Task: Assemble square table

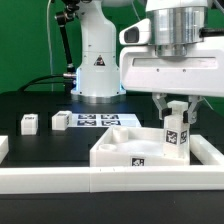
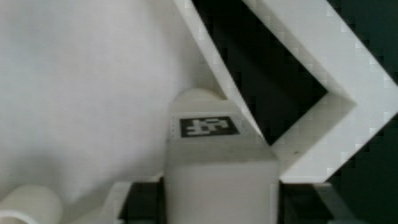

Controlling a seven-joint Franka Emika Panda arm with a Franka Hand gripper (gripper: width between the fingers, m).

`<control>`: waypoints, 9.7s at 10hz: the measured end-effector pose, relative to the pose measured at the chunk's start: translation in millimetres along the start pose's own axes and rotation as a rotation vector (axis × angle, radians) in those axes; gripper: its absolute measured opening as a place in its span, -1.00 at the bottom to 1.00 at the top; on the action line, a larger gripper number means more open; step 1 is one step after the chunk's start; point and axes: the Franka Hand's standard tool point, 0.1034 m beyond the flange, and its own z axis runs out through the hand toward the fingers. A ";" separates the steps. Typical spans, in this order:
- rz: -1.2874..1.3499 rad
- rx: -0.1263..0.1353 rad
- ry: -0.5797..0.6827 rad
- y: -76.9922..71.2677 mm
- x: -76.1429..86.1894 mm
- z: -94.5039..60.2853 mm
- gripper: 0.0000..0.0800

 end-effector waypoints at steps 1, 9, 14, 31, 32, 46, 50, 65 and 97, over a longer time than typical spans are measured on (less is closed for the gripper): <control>0.115 0.017 0.010 -1.1 0.2 0.2 -0.28; 0.831 0.069 0.011 -13.6 -10.7 1.2 -0.27; 0.744 0.054 -0.001 -12.3 -11.5 1.8 0.54; -0.610 -0.025 0.053 -13.2 -11.0 9.2 0.62; -0.663 -0.027 0.053 -12.7 -10.1 9.1 0.31; -0.066 -0.028 0.094 9.7 8.3 7.1 -0.26; -0.180 -0.052 0.076 3.0 1.3 2.0 0.52; -0.495 -0.035 0.028 67.1 -3.9 -39.1 0.62; -0.458 -0.087 0.110 167.2 22.5 47.1 0.62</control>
Offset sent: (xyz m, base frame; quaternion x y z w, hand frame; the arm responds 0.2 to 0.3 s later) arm -0.0052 0.0007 -0.0059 0.0031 0.0315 0.2675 0.9630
